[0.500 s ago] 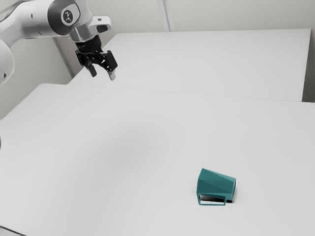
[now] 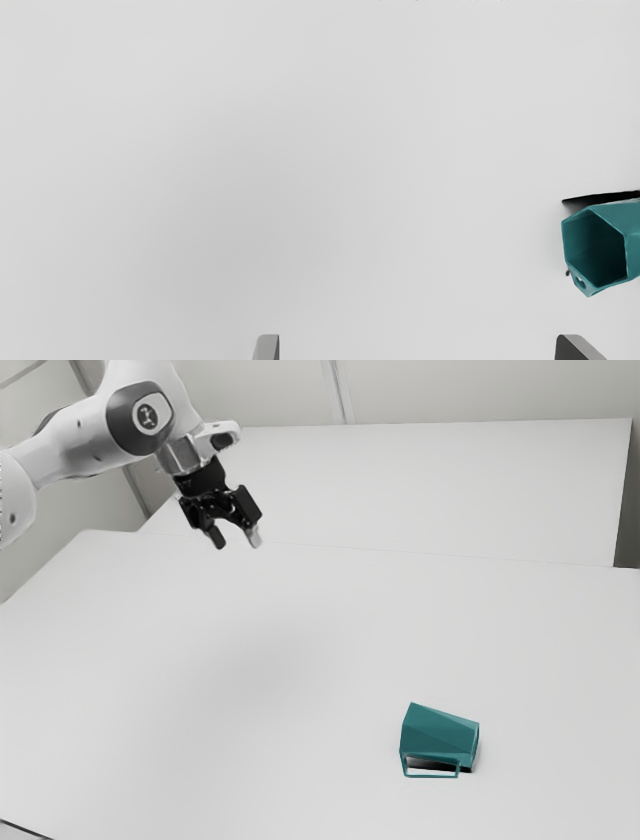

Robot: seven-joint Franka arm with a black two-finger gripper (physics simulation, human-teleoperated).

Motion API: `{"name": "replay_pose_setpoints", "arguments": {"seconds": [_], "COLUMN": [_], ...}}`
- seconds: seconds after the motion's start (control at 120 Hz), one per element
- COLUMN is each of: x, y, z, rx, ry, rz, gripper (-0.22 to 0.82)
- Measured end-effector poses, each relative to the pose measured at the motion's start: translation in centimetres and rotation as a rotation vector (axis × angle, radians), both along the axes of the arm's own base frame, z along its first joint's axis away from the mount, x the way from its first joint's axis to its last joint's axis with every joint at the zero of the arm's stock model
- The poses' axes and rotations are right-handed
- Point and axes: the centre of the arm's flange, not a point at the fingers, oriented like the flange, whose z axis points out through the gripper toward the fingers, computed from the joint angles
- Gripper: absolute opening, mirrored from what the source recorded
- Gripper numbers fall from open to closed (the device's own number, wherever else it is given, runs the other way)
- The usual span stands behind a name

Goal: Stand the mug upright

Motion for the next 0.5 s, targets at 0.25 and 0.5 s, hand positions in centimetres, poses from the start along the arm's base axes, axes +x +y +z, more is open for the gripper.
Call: {"name": "replay_pose_setpoints", "arguments": {"seconds": [0.25,0.5], "x": [-0.7,-3.1], "y": [-7.1,-13.2], "z": [-6.1,-11.3], "rx": [-0.178,-0.288], "ry": [0.015,0.024], "rz": [-0.013,0.006], "gripper": [0.60,0.60]}}
